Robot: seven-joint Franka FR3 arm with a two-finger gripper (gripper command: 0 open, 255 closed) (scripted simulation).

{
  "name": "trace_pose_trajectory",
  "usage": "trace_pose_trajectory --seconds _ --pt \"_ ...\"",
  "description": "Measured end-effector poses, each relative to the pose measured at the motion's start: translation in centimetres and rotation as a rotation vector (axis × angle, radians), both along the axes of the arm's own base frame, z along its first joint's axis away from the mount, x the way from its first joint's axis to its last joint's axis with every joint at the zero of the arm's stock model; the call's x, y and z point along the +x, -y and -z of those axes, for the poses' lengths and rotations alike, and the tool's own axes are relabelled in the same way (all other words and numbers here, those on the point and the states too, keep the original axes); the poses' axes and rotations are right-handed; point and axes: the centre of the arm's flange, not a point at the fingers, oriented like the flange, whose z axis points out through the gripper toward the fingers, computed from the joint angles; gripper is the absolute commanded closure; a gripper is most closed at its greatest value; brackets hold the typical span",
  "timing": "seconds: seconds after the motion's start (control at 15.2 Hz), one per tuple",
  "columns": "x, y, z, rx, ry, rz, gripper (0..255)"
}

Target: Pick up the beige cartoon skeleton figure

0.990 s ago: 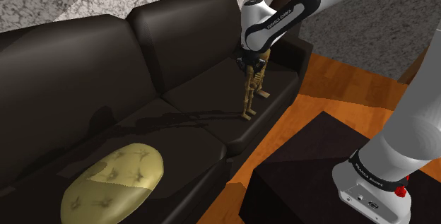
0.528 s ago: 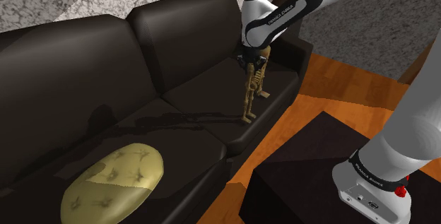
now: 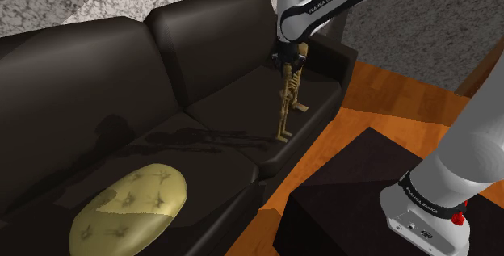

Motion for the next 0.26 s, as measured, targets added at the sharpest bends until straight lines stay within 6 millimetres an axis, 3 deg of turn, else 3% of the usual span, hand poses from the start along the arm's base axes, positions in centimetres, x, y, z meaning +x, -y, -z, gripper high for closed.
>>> trace_pose_trajectory --seconds 0.26 --pt "-0.1 0.0 -1.9 0.0 0.0 0.0 255"
